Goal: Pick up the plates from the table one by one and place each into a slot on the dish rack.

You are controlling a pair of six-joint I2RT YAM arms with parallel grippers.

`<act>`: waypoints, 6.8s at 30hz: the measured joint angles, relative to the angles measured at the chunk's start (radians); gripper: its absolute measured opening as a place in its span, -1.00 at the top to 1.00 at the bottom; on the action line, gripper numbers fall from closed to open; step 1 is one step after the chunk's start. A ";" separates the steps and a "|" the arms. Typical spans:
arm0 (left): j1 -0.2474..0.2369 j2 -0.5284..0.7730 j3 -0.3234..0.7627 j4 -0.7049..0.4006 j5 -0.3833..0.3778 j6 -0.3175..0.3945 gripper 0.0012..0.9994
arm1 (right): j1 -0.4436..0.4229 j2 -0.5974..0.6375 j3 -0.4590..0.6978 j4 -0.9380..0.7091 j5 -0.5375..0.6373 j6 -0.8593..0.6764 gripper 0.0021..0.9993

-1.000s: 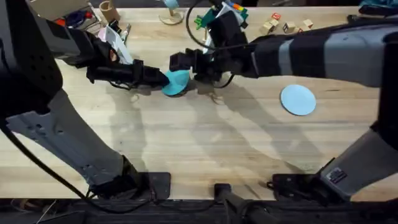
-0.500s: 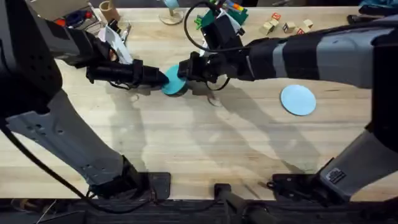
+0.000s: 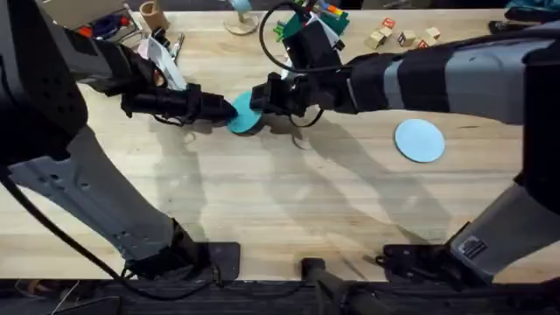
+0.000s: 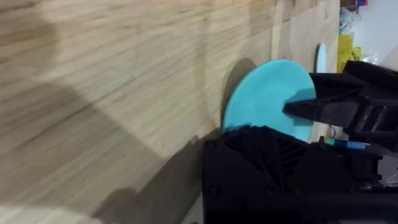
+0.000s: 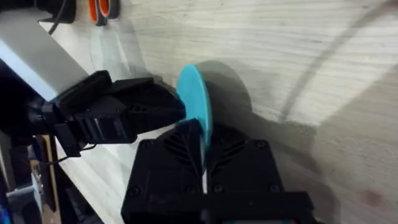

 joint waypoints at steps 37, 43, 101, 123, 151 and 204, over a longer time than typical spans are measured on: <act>-0.424 -0.921 -0.014 -0.149 -0.833 -0.320 0.93 | -0.069 -0.286 0.504 -1.038 0.469 -0.411 0.94; -0.481 -0.986 -0.014 -0.161 -0.904 -0.353 -0.03 | -0.070 -0.286 0.582 -1.067 0.566 -0.462 0.94; -0.481 -0.984 -0.014 -0.166 -0.923 -0.409 -0.99 | -0.081 -0.001 0.847 -0.965 0.693 -0.506 0.94; -0.481 -0.984 -0.014 -0.171 -0.923 -0.431 -0.99 | -0.076 0.121 0.847 -0.888 0.693 -0.453 0.94; -0.481 -0.984 -0.014 -0.174 -0.949 -0.439 -0.99 | -0.076 0.199 0.847 -0.838 0.693 -0.433 0.94; -0.481 -0.984 -0.014 -0.174 -0.949 -0.442 -0.99 | -0.074 0.059 0.848 -0.931 0.693 -0.424 -0.02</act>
